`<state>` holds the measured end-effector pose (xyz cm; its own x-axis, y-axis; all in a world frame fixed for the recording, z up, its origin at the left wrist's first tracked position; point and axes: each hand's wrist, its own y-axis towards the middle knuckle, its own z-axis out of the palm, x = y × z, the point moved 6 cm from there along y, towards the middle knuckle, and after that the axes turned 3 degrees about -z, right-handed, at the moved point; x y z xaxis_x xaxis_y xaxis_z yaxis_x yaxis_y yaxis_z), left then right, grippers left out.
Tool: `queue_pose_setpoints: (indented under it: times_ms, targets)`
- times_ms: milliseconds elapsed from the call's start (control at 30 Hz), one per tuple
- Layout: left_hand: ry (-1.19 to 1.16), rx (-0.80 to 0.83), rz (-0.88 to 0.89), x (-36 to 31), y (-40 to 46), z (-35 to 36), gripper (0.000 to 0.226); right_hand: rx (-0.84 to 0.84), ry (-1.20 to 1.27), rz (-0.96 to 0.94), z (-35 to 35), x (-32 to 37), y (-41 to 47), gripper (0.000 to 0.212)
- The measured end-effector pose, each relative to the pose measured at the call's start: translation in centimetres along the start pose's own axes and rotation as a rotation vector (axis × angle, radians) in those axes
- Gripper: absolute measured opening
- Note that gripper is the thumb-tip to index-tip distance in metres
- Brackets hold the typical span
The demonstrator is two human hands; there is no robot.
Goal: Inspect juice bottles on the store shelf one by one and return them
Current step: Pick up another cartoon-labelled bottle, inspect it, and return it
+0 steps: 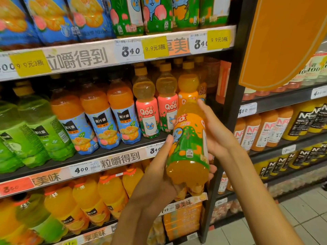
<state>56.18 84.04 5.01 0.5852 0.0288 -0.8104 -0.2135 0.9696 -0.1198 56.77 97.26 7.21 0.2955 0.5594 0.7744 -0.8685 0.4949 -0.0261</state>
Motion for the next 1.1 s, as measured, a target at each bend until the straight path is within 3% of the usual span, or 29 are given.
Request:
queue_pose_setpoints:
  times_ms: [100,200,267,300,367,400,433,500,567,633,767,933,1100]
  targets:
    - [0.041,-0.108,-0.054,-1.1,0.0,1.4,0.053,0.009,-0.02,0.094,-0.5,-1.3,-0.1,0.056]
    - [0.147,-0.259,0.139,-4.5,0.6,-0.5,0.041,0.02,-0.046,0.124,-1.0,-1.7,-0.2,0.052]
    - [-0.082,-0.316,0.21,-3.8,1.1,-1.3,0.041,0.011,-0.057,0.123,-1.2,-1.7,-0.1,0.045]
    - [-0.059,-0.321,0.244,-3.7,0.6,-1.2,0.042,-0.002,-0.068,0.115,-1.2,-1.6,-0.1,0.045]
    - [0.076,-0.223,0.213,-2.8,-1.0,-0.5,0.044,-0.03,-0.099,0.089,-1.2,-1.2,0.1,0.046]
    - [0.149,-0.073,0.152,-2.4,-0.6,0.5,0.049,-0.044,-0.11,0.068,-1.2,-0.9,0.1,0.044]
    - [0.141,-0.019,-0.027,-1.4,-0.3,1.7,0.052,-0.053,-0.122,0.041,-1.0,-0.6,0.2,0.04]
    - [0.049,-0.078,-0.121,-0.6,-0.2,1.1,0.052,-0.059,-0.142,-0.02,-0.6,0.0,0.2,0.032]
    - [0.122,-0.099,-0.137,0.1,0.4,-0.4,0.056,-0.043,-0.179,-0.097,-0.1,0.6,0.1,0.029]
    - [0.26,-0.149,-0.114,0.1,1.4,-1.4,0.046,-0.024,-0.243,-0.175,0.4,1.1,-0.1,0.034]
    - [0.359,-0.156,0.008,0.5,1.2,-2.5,0.062,0.011,-0.47,-0.254,1.3,1.3,-0.6,0.062]
    - [0.497,-0.174,0.13,0.0,1.9,-3.3,0.059,0.003,-0.568,-0.431,1.5,2.3,-1.2,0.044]
    - [0.597,-0.171,0.272,-0.3,3.3,-3.4,0.062,0.064,-0.704,-0.56,2.7,3.3,-2.5,0.078]
